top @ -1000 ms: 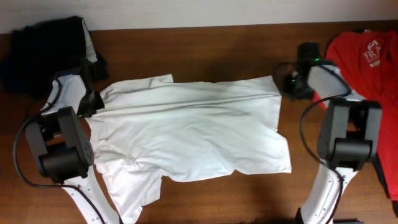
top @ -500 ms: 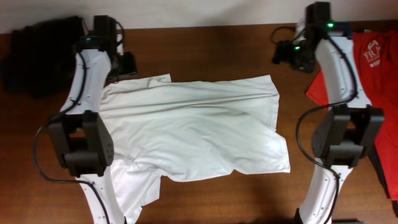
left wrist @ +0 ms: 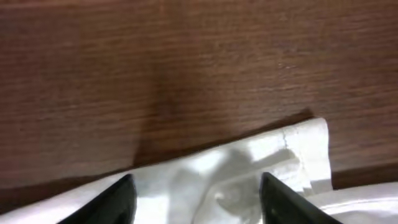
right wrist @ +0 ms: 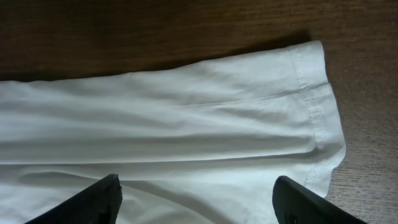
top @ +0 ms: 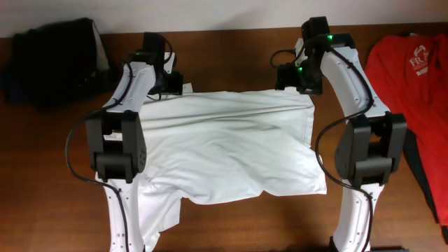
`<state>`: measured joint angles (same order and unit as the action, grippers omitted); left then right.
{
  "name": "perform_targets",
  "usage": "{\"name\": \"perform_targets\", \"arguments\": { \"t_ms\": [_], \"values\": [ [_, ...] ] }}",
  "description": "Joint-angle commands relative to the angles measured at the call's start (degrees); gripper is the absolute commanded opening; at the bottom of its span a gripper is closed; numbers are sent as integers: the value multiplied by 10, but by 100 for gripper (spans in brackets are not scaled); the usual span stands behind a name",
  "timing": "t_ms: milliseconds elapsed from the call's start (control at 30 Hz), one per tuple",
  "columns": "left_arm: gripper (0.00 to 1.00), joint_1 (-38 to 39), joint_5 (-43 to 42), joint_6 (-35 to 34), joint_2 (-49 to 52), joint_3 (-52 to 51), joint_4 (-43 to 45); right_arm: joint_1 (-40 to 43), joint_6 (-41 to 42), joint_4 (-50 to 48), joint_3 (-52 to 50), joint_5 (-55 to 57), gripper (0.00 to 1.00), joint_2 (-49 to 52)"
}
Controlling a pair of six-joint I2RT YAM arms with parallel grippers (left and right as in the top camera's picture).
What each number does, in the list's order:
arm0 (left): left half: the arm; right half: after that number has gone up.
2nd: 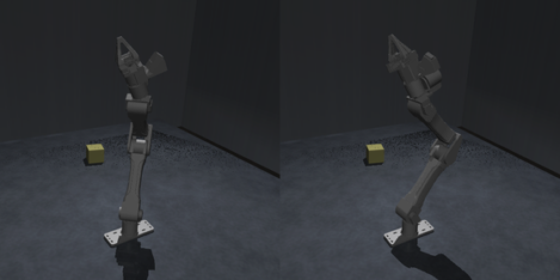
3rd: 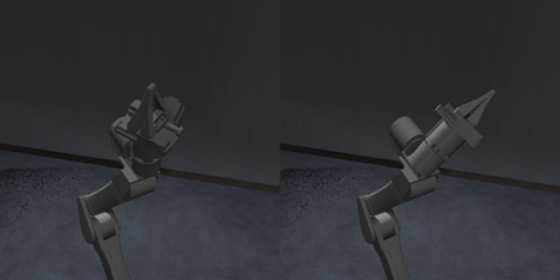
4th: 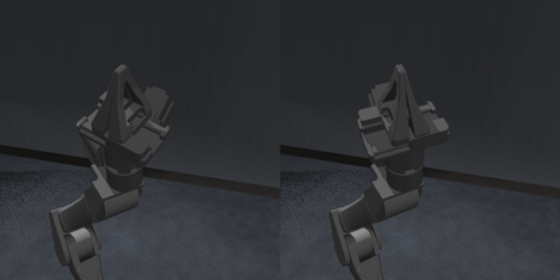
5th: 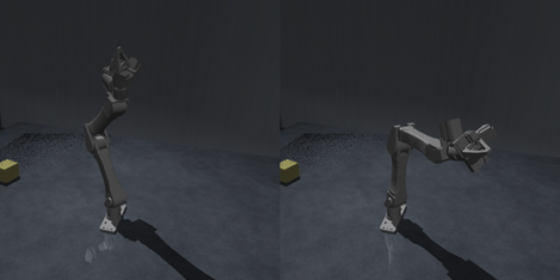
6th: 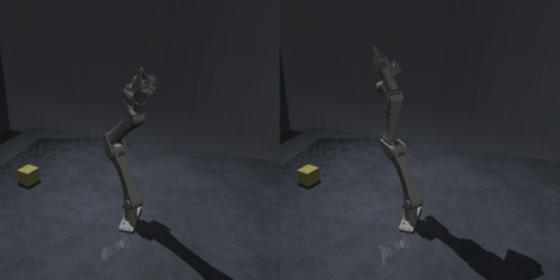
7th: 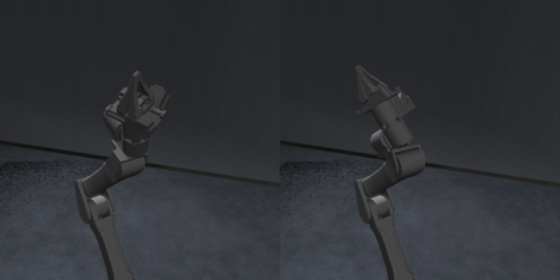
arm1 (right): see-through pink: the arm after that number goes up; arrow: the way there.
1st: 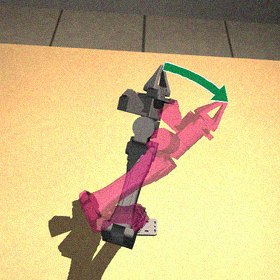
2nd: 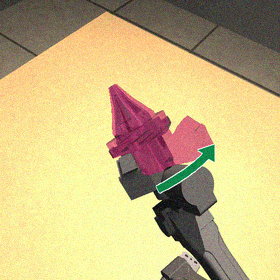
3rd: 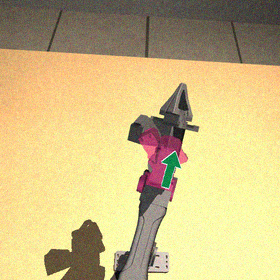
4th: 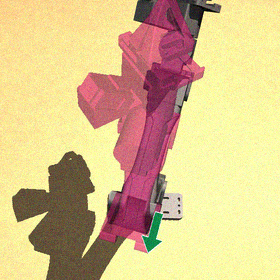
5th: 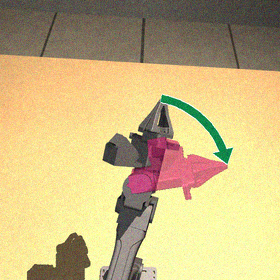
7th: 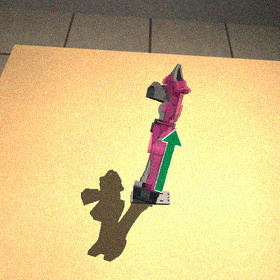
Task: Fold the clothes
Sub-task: 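Pull the shirt's top edge upward with both grippers to straighten it, then move both grippers to the shirt's bottom corners and grasp the hem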
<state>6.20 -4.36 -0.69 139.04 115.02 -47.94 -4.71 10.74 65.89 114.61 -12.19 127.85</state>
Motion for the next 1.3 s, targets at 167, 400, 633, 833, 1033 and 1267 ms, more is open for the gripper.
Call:
{"name": "perform_targets", "arguments": {
  "t_ms": [167,400,633,833,1033,1267],
  "values": [
    [1,-2,-8,8,54,5,40,-6,2,12,-3,-7,79,2],
    [1,-15,31,-40,54,5,280,-6,2,43,-3,-7,73,2],
    [81,-23,104,-40,53,67,382,-6,24,83,-3,6,72,2],
    [99,-26,102,-40,53,333,78,-6,50,118,-3,23,71,-8],
    [99,-25,102,-40,42,580,-336,-6,99,174,-3,108,67,-84],
    [99,-33,91,-45,-31,643,-488,-6,108,256,-3,137,68,-236]
  ]
}}
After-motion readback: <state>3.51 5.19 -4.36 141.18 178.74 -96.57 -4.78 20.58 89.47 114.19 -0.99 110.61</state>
